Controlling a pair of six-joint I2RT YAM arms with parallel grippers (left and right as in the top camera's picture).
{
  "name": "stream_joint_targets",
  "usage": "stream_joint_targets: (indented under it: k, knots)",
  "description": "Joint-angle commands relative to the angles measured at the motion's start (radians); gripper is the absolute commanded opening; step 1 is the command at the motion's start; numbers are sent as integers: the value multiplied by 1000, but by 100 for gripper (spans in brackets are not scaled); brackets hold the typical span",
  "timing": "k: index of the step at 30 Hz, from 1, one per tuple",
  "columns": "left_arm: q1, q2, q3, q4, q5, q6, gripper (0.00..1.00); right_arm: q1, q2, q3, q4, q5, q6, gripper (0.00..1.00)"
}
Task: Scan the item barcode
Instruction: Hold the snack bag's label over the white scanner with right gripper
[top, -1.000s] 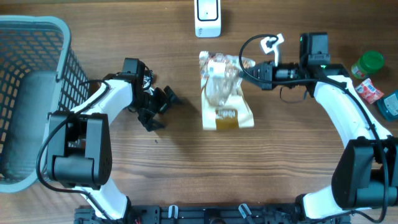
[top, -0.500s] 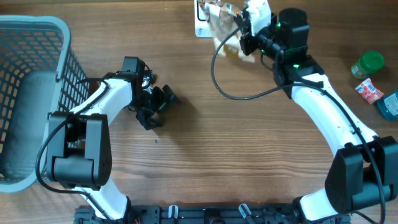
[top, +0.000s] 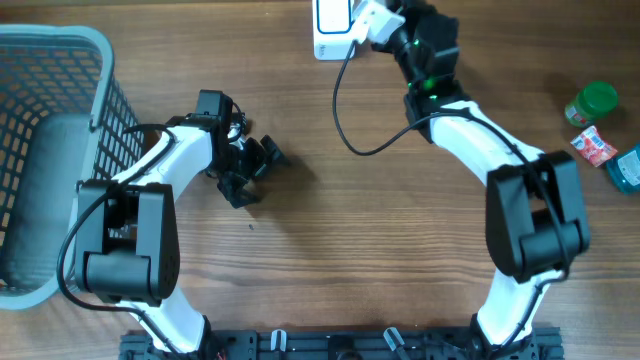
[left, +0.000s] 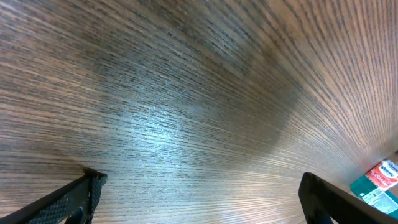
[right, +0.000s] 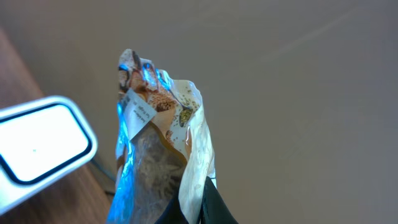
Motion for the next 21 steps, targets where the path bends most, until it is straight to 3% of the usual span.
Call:
stream_joint_targets:
  k: [1,11,21]
  knots:
    - [5,6,-4,8,-63,23,100,14,81,37,24,21,-183,5]
    - [5,6,-4,8,-63,23,100,18,236,163,94,16,-246,5]
    - [5,6,-4,8,-63,23,100,64,340,203,-36,45,-545,5]
